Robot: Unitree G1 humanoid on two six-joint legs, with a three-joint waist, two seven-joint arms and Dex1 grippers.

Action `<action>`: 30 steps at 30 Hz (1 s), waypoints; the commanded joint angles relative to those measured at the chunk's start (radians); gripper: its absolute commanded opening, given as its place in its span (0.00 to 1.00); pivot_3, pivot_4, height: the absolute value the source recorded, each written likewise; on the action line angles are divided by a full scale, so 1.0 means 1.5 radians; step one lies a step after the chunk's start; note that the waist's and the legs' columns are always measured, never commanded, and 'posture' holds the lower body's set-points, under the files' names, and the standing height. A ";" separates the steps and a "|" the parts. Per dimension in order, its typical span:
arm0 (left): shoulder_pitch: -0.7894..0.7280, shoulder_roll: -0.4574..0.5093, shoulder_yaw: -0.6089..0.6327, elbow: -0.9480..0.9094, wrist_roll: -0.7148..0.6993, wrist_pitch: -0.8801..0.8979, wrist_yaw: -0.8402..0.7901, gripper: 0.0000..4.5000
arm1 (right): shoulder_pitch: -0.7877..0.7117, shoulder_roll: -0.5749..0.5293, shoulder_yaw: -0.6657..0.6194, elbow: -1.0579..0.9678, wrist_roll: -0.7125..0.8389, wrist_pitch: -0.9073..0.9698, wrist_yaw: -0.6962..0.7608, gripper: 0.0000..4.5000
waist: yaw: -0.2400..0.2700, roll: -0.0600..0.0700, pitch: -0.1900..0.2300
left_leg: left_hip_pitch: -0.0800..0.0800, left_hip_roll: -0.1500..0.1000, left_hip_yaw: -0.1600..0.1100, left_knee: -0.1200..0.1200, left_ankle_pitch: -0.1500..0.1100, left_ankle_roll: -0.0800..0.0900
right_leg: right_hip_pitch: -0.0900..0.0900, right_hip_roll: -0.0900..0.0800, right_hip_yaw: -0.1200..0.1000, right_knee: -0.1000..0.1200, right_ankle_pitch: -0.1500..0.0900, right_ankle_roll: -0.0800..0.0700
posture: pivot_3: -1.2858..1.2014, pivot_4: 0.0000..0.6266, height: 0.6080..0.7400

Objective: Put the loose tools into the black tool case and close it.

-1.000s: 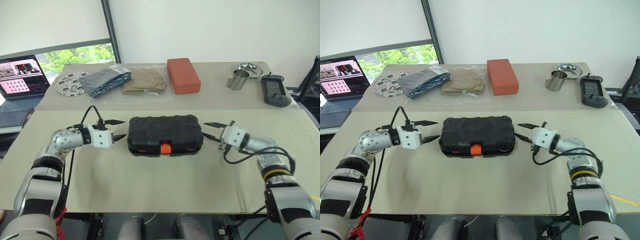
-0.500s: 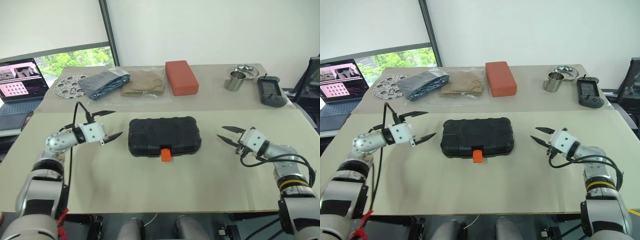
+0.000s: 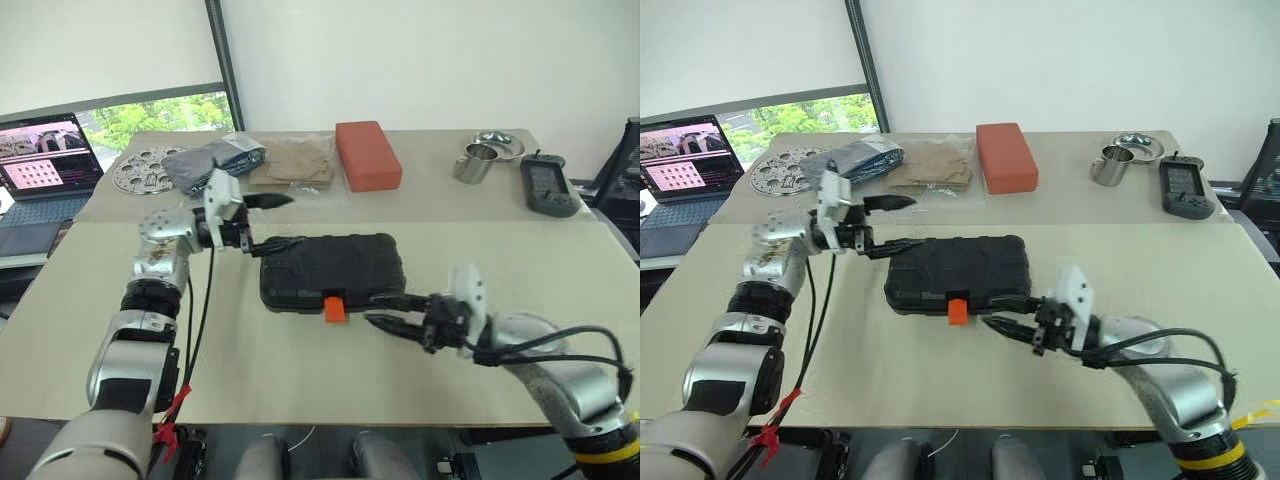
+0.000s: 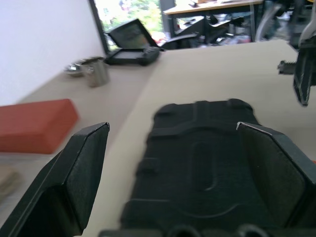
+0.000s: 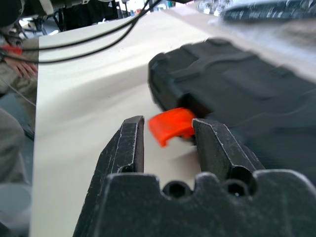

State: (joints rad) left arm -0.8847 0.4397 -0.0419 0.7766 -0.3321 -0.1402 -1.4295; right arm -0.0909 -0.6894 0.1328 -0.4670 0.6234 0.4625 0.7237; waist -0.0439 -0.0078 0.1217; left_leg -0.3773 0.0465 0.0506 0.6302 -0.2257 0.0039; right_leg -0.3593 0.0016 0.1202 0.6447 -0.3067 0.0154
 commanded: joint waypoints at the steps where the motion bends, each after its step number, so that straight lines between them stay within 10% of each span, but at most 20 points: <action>1: -0.016 -0.017 -0.019 0.002 0.023 0.011 -0.014 0.98 | -0.001 0.022 0.018 -0.048 -0.005 0.078 -0.063 0.42 | 0.000 0.000 0.000 | -0.001 0.000 0.000 0.000 0.000 0.000 | 0.000 0.000 0.000 0.000 0.000 0.000 | 0.52 0.24 1.00; 14: -0.060 -0.050 -0.017 0.147 0.090 -0.016 0.017 0.98 | -0.024 0.075 -0.029 0.008 -0.008 0.218 -0.160 0.42 | 0.001 0.000 0.000 | -0.007 -0.001 -0.005 0.000 0.000 0.000 | -0.006 0.002 0.001 0.000 0.000 -0.001 | 0.52 0.24 1.00; 30: -0.067 -0.047 -0.003 0.154 0.108 -0.008 0.016 0.98 | -0.152 0.160 -0.064 0.188 -0.156 0.083 -0.198 0.42 | -0.001 0.000 0.000 | -0.008 -0.001 -0.009 0.000 0.000 0.001 | -0.007 0.006 0.002 0.001 0.001 -0.002 | 0.52 0.24 1.00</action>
State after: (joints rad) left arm -0.9622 0.3667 -0.0566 1.0190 -0.1748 -0.1490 -1.4116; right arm -0.3006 -0.4544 0.0632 -0.1437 0.3880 0.6136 0.4229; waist -0.0449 -0.0076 0.1210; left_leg -0.3895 0.0455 0.0372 0.6295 -0.2252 0.0048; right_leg -0.3699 0.0102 0.1240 0.6468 -0.3045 0.0117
